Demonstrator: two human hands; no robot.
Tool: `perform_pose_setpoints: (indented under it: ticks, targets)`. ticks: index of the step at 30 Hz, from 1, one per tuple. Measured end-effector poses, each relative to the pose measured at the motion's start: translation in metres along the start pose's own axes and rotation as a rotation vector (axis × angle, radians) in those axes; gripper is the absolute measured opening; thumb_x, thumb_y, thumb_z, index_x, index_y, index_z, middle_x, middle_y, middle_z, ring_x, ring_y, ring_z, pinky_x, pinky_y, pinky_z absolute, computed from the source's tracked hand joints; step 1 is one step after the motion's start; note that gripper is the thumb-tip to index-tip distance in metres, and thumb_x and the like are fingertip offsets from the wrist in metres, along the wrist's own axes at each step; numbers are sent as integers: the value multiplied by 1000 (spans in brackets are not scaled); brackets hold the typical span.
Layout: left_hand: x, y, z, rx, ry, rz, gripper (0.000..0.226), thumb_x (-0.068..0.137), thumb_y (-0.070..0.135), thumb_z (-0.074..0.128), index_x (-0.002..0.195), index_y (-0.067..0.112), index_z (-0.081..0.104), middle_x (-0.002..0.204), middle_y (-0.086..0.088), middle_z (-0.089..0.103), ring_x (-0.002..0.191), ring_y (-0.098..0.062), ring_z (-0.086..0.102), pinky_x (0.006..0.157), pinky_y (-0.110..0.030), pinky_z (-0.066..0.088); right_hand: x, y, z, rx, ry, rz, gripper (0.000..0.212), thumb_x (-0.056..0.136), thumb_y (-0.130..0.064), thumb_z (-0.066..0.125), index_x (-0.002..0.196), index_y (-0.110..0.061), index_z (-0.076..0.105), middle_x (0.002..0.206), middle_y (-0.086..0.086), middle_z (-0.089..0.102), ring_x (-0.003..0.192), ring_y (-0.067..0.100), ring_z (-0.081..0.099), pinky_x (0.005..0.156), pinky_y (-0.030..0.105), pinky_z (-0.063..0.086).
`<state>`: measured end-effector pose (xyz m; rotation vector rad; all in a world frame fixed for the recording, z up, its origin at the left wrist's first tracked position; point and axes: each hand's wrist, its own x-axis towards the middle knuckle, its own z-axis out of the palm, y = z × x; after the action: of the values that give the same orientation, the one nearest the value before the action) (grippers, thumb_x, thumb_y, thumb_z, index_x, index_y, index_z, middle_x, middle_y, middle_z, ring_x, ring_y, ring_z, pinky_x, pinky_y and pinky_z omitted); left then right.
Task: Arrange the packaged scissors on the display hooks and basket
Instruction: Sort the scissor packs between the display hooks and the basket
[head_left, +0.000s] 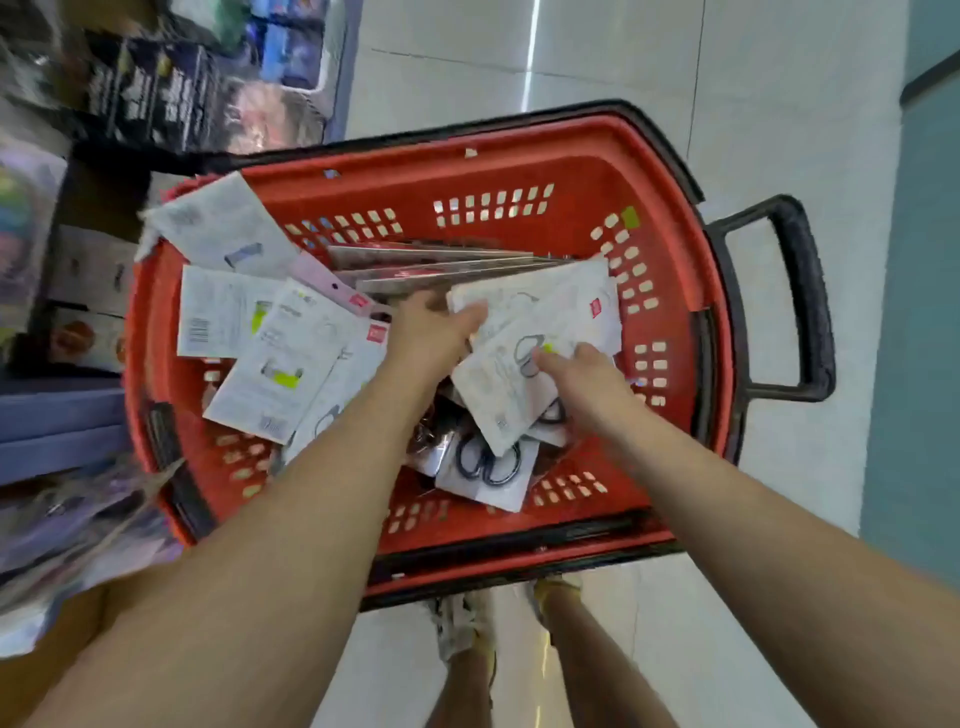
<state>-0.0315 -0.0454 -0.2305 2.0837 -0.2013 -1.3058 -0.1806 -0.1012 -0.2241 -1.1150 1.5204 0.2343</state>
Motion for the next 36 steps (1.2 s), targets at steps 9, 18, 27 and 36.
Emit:
perform_pose_setpoints:
  ticks: [9, 18, 27, 36]
  targets:
    - [-92, -27, -2, 471, 99, 757, 58, 75, 7, 81, 127, 26, 64, 115, 8, 48, 108, -10, 46, 80, 0, 33, -26, -24, -47, 642, -351, 123, 90, 73, -86, 39, 129, -19, 59, 120, 15, 70, 113, 34, 66, 97, 56, 50]
    - [-86, -69, -9, 649, -374, 513, 68, 81, 9, 68, 140, 37, 50, 151, 7, 30, 141, -15, 28, 114, -36, 36, -23, 4, -29, 376, -64, 96, 26, 88, -8, 71, 113, -12, 66, 99, 9, 77, 90, 28, 75, 85, 50, 59]
    - [-37, -25, 11, 404, -207, 34, 64, 85, 52, 67, 139, 26, 44, 133, 2, 54, 117, -18, 56, 96, -35, 46, -29, 17, -33, 457, 18, 22, 18, 94, -12, 65, 111, -16, 66, 103, 6, 77, 90, 24, 75, 82, 43, 59]
    - [-68, -25, -4, -250, -269, -63, 23, 83, 17, 74, 106, 18, 71, 94, -5, 77, 87, -25, 74, 84, -43, 57, -66, 17, -50, 302, 116, -188, 19, 90, -20, 70, 108, -16, 67, 92, 1, 78, 83, 18, 75, 75, 36, 61]
